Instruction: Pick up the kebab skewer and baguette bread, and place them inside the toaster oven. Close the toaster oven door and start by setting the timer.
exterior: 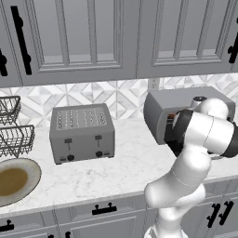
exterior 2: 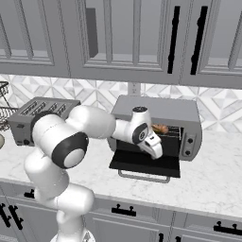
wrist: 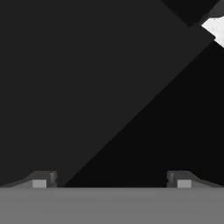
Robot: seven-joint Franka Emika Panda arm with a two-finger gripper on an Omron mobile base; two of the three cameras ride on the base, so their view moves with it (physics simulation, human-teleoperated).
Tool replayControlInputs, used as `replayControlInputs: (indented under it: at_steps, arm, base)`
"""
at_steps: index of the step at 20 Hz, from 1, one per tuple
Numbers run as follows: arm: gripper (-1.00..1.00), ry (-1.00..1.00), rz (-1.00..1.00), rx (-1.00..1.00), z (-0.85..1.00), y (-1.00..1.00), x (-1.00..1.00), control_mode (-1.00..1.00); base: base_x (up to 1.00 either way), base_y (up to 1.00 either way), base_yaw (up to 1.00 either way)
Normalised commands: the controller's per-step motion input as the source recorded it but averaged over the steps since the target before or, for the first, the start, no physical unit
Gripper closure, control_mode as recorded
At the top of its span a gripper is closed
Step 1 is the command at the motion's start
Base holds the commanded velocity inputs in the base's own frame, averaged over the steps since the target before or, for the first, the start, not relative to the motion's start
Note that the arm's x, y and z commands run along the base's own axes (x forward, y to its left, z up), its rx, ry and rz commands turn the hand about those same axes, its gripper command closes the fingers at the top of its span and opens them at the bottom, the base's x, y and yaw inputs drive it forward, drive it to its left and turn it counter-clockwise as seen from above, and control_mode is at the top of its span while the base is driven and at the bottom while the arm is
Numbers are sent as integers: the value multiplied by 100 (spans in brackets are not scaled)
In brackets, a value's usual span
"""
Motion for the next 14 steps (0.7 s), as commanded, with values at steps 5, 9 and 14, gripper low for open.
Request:
replayControlInputs:
  at_steps: [5, 9, 14]
  arm:
    - [-100, 0, 5, 8, 11, 0, -84, -100]
    - [-100, 0, 21, 5, 8, 0, -85, -100]
    - [-100, 0, 24, 2, 4, 0, -77, -100]
  base:
    - [0, 0, 0]
    - [0, 0, 0]
    - [0, 0, 0]
